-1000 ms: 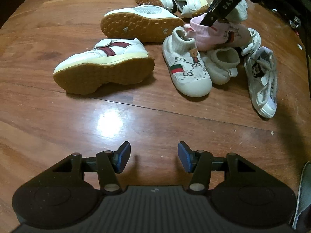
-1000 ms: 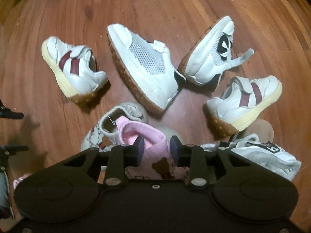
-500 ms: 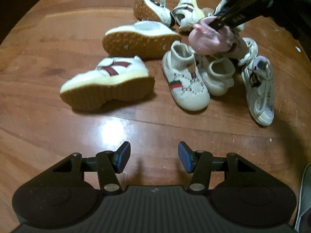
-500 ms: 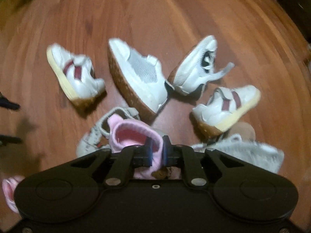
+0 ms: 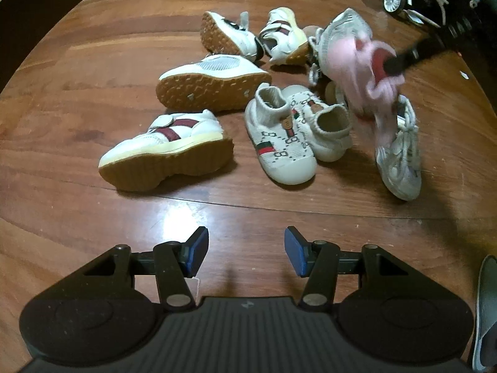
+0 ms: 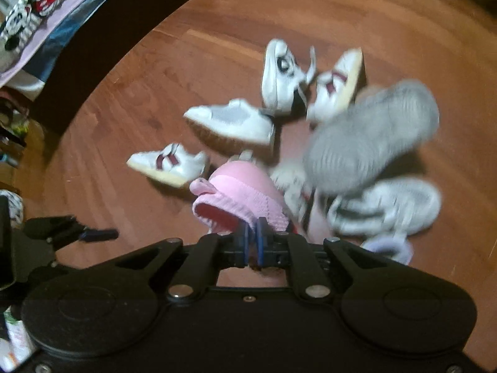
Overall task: Organize scattered shoes
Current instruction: 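Carry the pink shoe beside the first pink shoe and open the right tool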
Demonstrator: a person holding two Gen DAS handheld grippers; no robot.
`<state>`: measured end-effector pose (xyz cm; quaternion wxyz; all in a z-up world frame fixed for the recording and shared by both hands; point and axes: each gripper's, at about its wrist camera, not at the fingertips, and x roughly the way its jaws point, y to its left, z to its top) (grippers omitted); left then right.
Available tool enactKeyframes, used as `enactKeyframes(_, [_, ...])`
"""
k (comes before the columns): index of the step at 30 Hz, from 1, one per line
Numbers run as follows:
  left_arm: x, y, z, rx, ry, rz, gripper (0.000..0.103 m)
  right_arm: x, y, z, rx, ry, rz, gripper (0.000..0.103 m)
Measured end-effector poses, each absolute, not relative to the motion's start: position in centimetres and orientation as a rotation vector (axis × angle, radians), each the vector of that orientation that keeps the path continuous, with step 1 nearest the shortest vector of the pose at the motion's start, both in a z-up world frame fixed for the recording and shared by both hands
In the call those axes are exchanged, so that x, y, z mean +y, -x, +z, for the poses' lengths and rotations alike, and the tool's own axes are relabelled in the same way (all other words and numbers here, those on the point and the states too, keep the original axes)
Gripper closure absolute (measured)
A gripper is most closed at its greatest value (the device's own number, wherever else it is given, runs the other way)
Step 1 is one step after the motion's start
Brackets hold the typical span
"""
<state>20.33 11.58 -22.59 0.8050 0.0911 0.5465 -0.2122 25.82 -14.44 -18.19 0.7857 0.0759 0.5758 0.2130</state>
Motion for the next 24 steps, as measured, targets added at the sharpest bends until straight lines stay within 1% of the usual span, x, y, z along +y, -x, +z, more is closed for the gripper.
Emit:
enactKeyframes(5, [12.0,-19.8,-22.3,1.164,-0.201,-0.461,0.05,-14.9,-21.4,-19.9,1.28,-0.273,0.46,0.101])
enactKeyframes(13, [13.2,-19.1,-22.6,1.176,-0.196,-0.445,0.05,-13.7,-17.5,-22.3,1.296,-0.174,0.43,0.101])
enactKeyframes(16, [13.5,-19.0,-22.7,1.182,-0.185,-0.447,0.05,-13.4,-16.5,-23.0,1.292,-0.139,0.414,0.099])
enactKeyframes(17, [13.6,-18.9,-22.9,1.186,-0.187,-0.449,0.05,-13.5,-16.8,-22.9,1.278,-0.131,0.403,0.092])
enactKeyframes(18, [13.6,-18.8,-23.0,1.189,-0.189,-0.449,0.05,-13.6,-17.3,-22.9,1.263,-0.125,0.394,0.078])
enactKeyframes(19, [13.7,-18.8,-23.2,1.193,-0.19,-0.449,0.05,-13.7,-17.9,-22.8,1.246,-0.121,0.389,0.067])
enactKeyframes(20, [13.8,-18.8,-23.4,1.198,-0.19,-0.447,0.05,-13.7,-18.6,-22.7,1.23,-0.117,0.384,0.044])
enactKeyframes(21, [13.8,-18.9,-23.6,1.203,-0.19,-0.445,0.05,-13.8,-19.2,-22.6,1.213,-0.113,0.378,0.039])
enactKeyframes(24, [13.9,-19.0,-23.9,1.208,-0.19,-0.444,0.05,-12.9,-20.7,-23.2,1.202,-0.046,0.401,0.04])
